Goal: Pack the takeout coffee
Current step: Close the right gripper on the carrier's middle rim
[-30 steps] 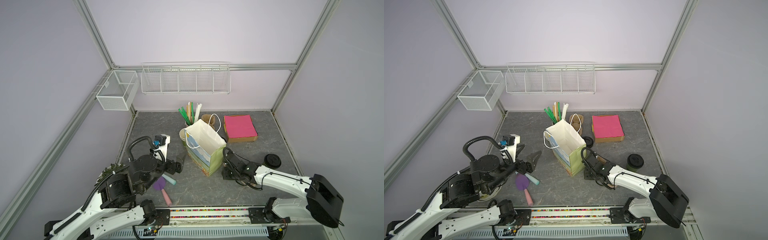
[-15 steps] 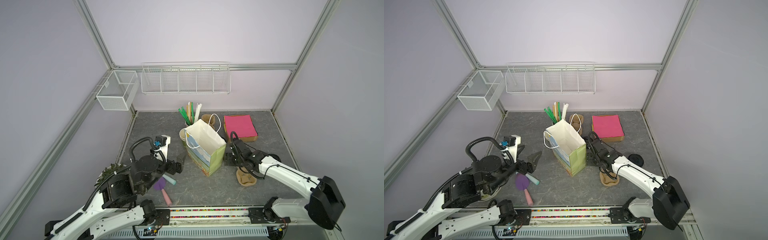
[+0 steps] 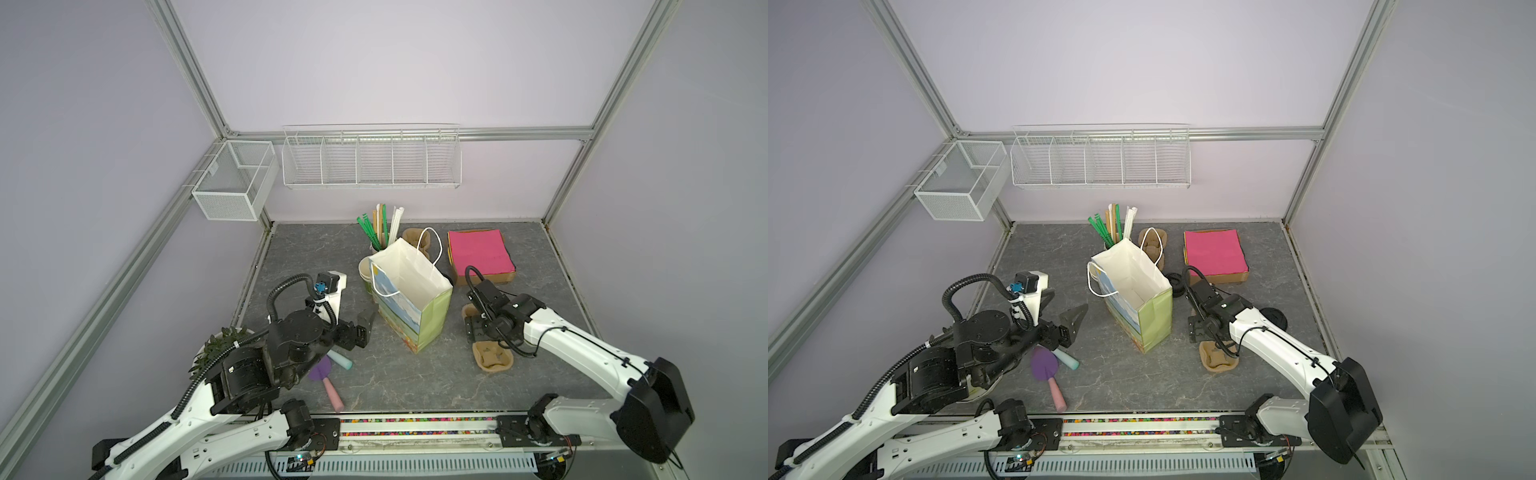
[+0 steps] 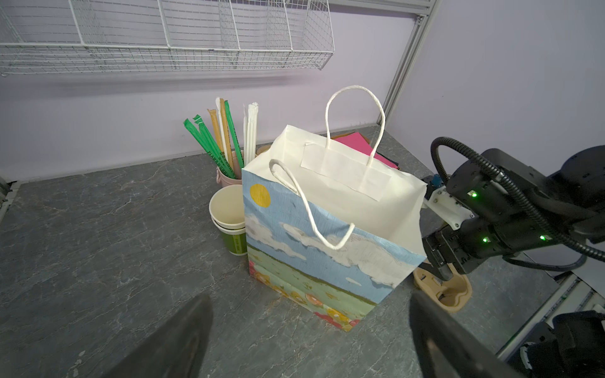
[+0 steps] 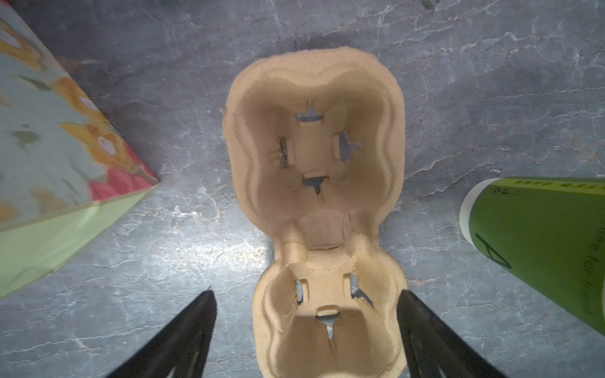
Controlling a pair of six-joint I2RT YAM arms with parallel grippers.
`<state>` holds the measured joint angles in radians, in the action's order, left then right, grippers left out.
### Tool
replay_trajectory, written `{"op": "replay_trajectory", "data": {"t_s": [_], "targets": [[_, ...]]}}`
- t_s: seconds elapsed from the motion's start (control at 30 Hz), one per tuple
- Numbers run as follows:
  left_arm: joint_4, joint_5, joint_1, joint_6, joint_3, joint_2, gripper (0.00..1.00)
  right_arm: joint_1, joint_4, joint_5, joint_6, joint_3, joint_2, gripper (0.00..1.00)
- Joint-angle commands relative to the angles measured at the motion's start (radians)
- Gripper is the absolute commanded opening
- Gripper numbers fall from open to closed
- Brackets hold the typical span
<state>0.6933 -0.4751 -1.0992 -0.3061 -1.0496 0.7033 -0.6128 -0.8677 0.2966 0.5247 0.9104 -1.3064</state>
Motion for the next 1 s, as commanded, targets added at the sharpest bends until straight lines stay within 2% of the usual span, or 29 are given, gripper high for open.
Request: {"op": "replay_trajectory", "data": {"t_s": [0.0, 0.53, 0.97], "targets": [[-0.002, -0.018, 0.007, 0.011, -0.004, -0.008, 0.94, 0.027, -0.028, -0.004, -0.03, -0.007, -0.044, 0.89], [0.019, -0.074, 0.008, 0.036, 0.017, -0.043, 0.94, 0.095, 0.037, -0.11, -0.08, -0.018, -0.118, 0.89], [0.017, -0.089, 0.009, 0.042, 0.032, -0.048, 0.95, 0.099, 0.058, -0.062, -0.089, -0.024, -0.15, 0.89]]}}
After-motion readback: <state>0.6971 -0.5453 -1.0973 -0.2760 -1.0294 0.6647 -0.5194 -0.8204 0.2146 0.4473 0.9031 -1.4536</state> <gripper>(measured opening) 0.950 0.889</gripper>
